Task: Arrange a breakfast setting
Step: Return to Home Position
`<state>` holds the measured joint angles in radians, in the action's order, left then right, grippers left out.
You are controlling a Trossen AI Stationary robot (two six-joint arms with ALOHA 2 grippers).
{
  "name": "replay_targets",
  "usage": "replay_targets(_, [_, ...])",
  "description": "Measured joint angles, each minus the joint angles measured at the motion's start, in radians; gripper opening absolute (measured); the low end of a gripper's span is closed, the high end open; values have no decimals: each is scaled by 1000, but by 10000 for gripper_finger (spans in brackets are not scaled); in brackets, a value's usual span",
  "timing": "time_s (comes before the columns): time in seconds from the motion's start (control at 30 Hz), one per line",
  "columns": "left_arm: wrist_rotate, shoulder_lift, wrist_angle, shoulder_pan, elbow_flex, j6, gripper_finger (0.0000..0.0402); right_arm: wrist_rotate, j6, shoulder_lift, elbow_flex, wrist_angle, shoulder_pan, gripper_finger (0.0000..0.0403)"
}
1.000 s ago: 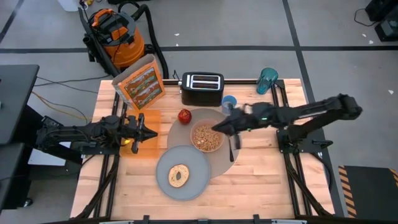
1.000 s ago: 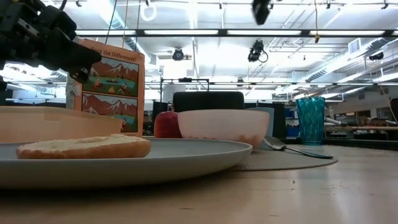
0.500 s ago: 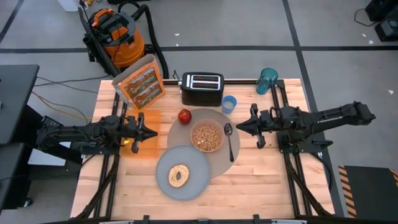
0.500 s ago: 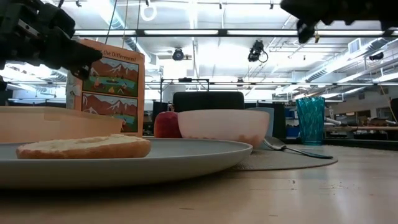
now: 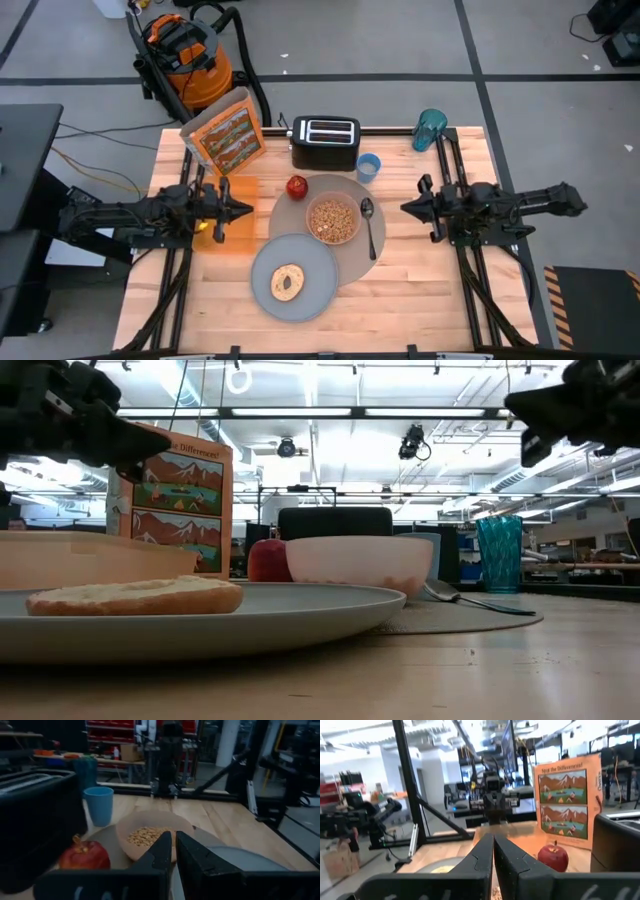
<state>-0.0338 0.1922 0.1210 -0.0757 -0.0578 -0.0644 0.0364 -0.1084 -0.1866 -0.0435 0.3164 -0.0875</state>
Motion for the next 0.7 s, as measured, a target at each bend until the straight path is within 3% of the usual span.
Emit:
replay_targets(0.2, [28,-45,-29,0,0,-2,32,-1,-5,182,36,-112,0,23])
replay_targets(0.37, [58,-116,12,0,0,-4,32,-11,-42,184,36,-154,-1,23])
replay_targets(0.57, [90,-193,-53,0,-1,18,32,-63,-75,185,36,-260,-1,23])
replay_targets(0.7, [0,-188,-159,0,2,-18,32,-47,-70,185,36,-264,-1,24])
